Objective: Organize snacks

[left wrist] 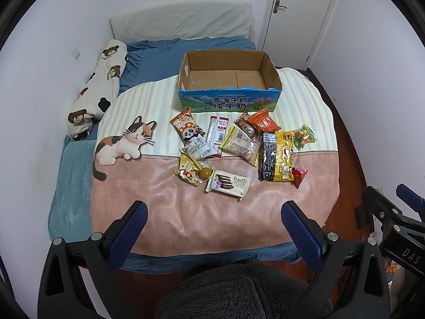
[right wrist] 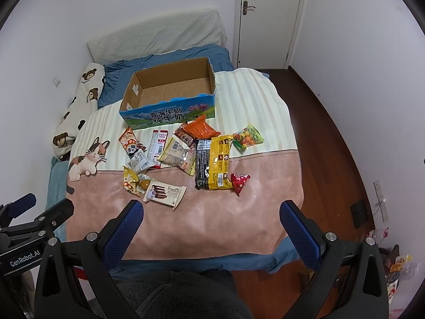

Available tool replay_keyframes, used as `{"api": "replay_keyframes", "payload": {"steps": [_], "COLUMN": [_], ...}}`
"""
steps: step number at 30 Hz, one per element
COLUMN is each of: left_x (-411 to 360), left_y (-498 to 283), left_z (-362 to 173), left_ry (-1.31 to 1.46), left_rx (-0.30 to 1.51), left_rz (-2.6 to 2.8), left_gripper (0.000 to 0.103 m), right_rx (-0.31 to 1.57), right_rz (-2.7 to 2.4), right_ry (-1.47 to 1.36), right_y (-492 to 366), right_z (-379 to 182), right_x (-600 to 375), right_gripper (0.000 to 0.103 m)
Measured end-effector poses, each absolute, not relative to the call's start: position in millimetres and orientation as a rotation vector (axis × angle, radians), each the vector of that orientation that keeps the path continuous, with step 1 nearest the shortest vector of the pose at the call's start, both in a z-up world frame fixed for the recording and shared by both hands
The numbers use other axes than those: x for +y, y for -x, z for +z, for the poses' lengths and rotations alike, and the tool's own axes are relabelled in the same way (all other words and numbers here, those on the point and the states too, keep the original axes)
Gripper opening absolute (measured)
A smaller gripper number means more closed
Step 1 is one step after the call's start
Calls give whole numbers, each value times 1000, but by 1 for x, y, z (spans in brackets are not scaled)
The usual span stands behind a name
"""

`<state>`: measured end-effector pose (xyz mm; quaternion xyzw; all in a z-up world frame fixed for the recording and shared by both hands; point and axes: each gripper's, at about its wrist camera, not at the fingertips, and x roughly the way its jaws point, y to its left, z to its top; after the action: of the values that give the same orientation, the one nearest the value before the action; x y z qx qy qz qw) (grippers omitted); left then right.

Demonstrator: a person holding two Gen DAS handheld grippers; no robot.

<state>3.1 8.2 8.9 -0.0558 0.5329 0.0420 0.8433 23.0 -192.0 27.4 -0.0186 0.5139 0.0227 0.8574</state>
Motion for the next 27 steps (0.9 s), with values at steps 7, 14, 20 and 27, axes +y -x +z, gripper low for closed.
{"api": "replay_keyframes", "payload": {"steps": [7, 14, 20, 27], "left_x": [10, 11, 8, 7], "left_y": [-4, -10, -10, -9], "left_z": [9, 10, 10, 11], "left_ry": [115, 106, 105, 104], "left_rx": [1130, 1136, 1136, 1142], "left_rz": [87, 79, 80, 76], "left_gripper": [103, 103, 103, 103], "right_rx": [1084, 1080, 1081, 1083], "right_rz": [50, 46, 49, 57], "right_ry": [34, 37, 36, 29], "right_y": [-24, -24, -23, -24], "right_z": [28, 26, 27, 27], "right_x": [-191, -191, -191, -192], "right_gripper": [103, 103, 103, 103]}}
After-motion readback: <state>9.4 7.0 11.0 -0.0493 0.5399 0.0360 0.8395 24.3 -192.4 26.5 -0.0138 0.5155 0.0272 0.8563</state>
